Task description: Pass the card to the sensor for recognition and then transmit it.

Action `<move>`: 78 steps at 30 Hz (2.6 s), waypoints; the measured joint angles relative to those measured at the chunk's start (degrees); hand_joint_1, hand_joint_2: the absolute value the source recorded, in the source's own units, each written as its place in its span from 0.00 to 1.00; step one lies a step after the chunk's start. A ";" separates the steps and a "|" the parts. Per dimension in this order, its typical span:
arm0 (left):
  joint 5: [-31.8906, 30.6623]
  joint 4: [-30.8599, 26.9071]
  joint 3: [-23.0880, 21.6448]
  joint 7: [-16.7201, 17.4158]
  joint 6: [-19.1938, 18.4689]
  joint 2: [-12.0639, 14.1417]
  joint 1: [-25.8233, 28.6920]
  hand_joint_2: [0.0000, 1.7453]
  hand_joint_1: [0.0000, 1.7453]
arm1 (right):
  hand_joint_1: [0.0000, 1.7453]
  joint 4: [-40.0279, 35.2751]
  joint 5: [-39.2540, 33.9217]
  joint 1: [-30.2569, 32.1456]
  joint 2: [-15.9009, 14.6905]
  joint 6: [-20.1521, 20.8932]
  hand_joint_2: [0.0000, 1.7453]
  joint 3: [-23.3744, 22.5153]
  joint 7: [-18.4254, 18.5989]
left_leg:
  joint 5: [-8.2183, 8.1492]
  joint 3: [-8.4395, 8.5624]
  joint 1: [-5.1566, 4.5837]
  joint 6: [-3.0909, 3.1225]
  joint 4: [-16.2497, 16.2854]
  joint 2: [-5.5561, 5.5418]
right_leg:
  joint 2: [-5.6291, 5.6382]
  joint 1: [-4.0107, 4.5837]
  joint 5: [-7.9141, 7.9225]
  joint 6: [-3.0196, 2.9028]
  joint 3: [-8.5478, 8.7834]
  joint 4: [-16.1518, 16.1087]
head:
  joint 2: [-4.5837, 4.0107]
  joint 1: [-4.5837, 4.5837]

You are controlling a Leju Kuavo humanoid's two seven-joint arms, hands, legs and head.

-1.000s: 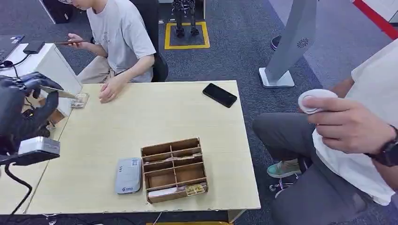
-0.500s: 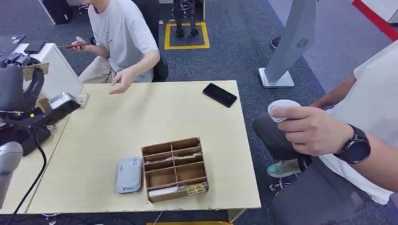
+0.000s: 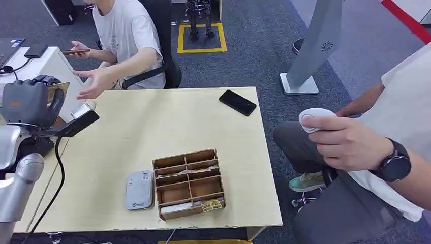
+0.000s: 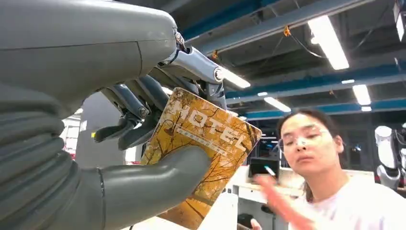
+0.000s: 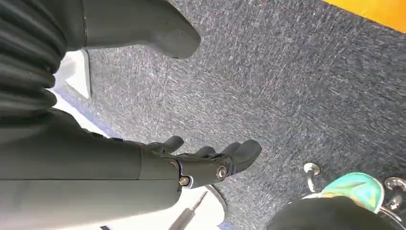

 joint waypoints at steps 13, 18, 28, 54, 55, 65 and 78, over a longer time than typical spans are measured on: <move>2.86 0.72 -0.02 -1.79 0.09 -1.20 -0.06 1.00 1.00 | 0.00 1.48 0.00 -1.35 -0.02 -0.42 1.00 0.02 -1.38 | 0.00 -0.01 0.00 0.00 0.00 0.00 | 0.00 0.00 0.02 -0.02 0.00 0.00 | 0.00 -0.02; 2.97 0.72 -0.02 -1.79 0.11 -1.44 -0.06 1.00 1.00 | 0.00 1.99 0.00 -1.34 -0.04 -0.42 1.00 0.02 -1.38 | 0.00 -0.04 0.00 0.00 0.00 0.01 | 0.03 0.00 0.02 -0.02 -0.03 0.00 | 0.00 -0.02; 3.15 0.72 -0.02 -1.81 0.13 -1.49 -0.05 1.00 1.00 | 0.00 2.34 0.00 -1.35 -0.09 -0.48 1.00 0.02 -1.31 | 0.00 -0.07 0.00 0.00 0.00 0.01 | 0.03 0.00 0.01 -0.02 -0.06 0.00 | 0.00 -0.02; 7.65 -0.42 3.80 -5.99 4.63 3.06 4.13 1.00 0.00 | 0.00 3.32 -0.02 -1.32 -1.53 -1.97 1.00 0.02 -0.39 | 0.01 -0.11 0.04 0.00 -0.02 0.03 | 0.03 0.01 0.01 -0.03 -0.06 0.03 | 0.00 -0.02; 7.72 -0.48 4.09 -6.01 4.63 3.28 4.32 1.00 0.00 | 0.00 3.34 -0.02 -1.32 -1.53 -1.97 1.00 0.02 -0.39 | 0.01 -0.12 0.05 0.00 -0.02 0.03 | 0.03 0.00 0.01 -0.03 -0.06 0.03 | 0.00 0.00; 7.65 -3.64 9.67 -7.54 10.35 7.00 12.25 1.00 0.00 | 0.00 3.41 -0.56 -1.31 -1.53 -1.92 1.00 -0.35 -1.09 | -0.08 -0.11 0.02 -0.09 -0.10 0.35 | 0.35 0.00 0.01 -0.04 -0.03 0.07 | 0.00 0.02; -0.96 -14.56 72.88 -30.63 -20.42 -2.63 37.38 1.00 0.00 | 0.00 -15.83 0.00 5.49 6.25 12.96 1.00 -7.73 -2.03 | -0.60 -0.01 0.22 -0.24 -0.13 0.48 | 0.52 0.17 -0.57 -0.15 -0.01 0.07 | 0.00 -0.09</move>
